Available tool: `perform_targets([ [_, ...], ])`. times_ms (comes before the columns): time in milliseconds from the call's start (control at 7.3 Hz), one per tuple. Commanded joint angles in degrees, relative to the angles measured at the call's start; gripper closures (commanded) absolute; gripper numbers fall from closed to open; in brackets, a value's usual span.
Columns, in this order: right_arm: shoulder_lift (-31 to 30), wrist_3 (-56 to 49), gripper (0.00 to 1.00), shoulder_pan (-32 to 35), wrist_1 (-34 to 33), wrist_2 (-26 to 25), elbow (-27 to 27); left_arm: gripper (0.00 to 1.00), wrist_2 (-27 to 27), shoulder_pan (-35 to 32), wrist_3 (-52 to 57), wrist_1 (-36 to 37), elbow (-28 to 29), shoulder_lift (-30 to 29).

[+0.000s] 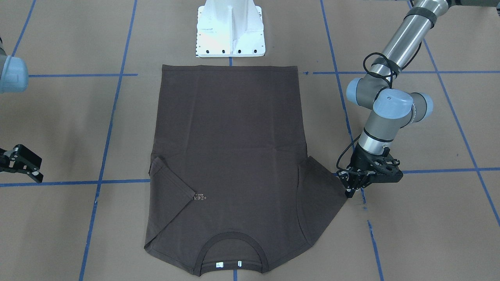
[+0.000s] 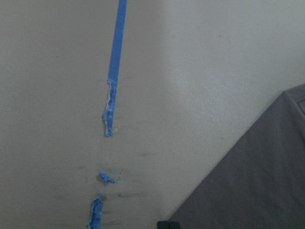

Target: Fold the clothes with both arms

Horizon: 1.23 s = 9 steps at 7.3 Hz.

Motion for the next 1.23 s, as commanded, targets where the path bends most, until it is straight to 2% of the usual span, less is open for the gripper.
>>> perform_targets([
  [0, -0.07, 0.0, 0.0, 0.0, -0.02, 0.01, -0.01, 0.47, -0.19, 0.09, 2.31, 0.22, -0.18, 0.27],
  [137, -0.07, 0.0, 0.0, 0.0, -0.02, 0.01, 0.08, 0.31, -0.19, 0.01, 7.11, 1.18, -0.18, 0.36],
  [1096, -0.16, 0.0, 0.0, 0.0, -0.02, -0.08, -0.01, 0.39, -0.1, 0.18, 6.72, 1.27, 0.18, 0.01],
])
